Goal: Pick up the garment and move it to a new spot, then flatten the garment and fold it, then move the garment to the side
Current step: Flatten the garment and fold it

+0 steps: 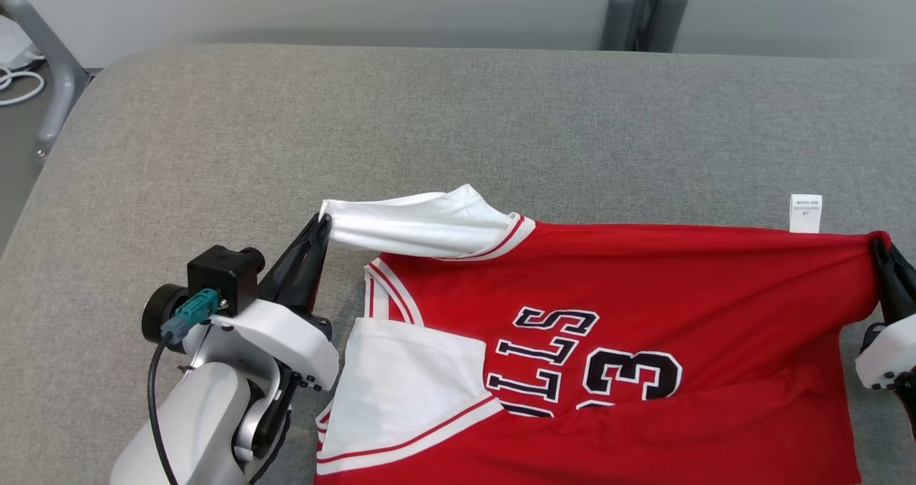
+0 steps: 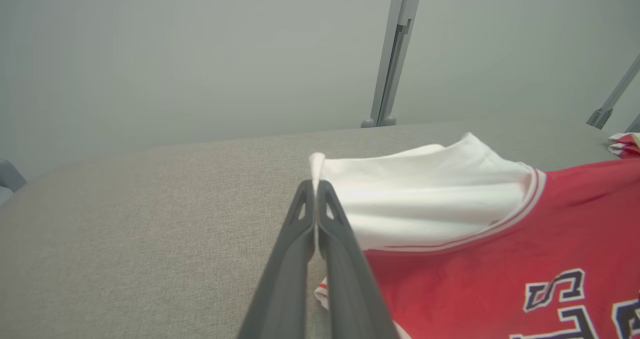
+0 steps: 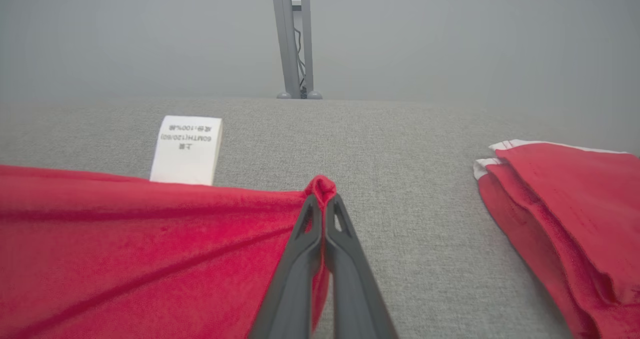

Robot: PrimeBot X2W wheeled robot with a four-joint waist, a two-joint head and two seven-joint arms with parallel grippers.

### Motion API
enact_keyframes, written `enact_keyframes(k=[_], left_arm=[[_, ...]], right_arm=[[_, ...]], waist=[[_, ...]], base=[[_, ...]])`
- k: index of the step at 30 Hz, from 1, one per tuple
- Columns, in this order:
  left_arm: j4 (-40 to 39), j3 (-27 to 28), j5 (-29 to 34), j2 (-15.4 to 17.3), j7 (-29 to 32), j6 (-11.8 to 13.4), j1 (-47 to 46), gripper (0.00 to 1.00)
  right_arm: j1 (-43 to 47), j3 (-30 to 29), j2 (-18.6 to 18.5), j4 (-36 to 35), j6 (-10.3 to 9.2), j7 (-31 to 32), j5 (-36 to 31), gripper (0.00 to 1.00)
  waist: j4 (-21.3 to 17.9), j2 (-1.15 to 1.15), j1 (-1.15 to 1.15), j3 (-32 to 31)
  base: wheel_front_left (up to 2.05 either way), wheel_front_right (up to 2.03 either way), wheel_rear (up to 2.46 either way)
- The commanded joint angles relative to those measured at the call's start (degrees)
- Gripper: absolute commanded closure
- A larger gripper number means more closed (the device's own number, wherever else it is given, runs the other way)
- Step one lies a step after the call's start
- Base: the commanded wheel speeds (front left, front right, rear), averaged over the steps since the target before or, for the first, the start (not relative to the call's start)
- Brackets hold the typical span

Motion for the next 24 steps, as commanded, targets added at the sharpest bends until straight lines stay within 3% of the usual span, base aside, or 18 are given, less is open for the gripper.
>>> enact_keyframes(k=[1,10,24], left_arm=[[-0.24,0.19,0.46,0.72,-0.03,0.40,0.53,1.00],[-5.35,-2.99,3.43,5.17,1.35,0.23,4.37,1.00],[-13.34,-5.07,3.74,11.96,4.52,0.38,12.01,1.00]], right_arm=[[-0.49,-0.06,-0.64,0.46,-0.07,-0.47,-0.60,1.00],[2.83,1.08,-1.39,-2.51,-0.06,-1.02,-2.93,1.00],[12.59,0.54,-4.80,-15.37,-0.06,-1.02,-6.10,1.00]], waist=[[-0.09,0.00,0.00,-0.15],[-0.32,0.00,0.00,-1.63],[-0.69,0.00,0.00,-2.34]], base=[[0.00,0.00,0.00],[0.00,0.00,0.00],[0.00,0.00,0.00]])
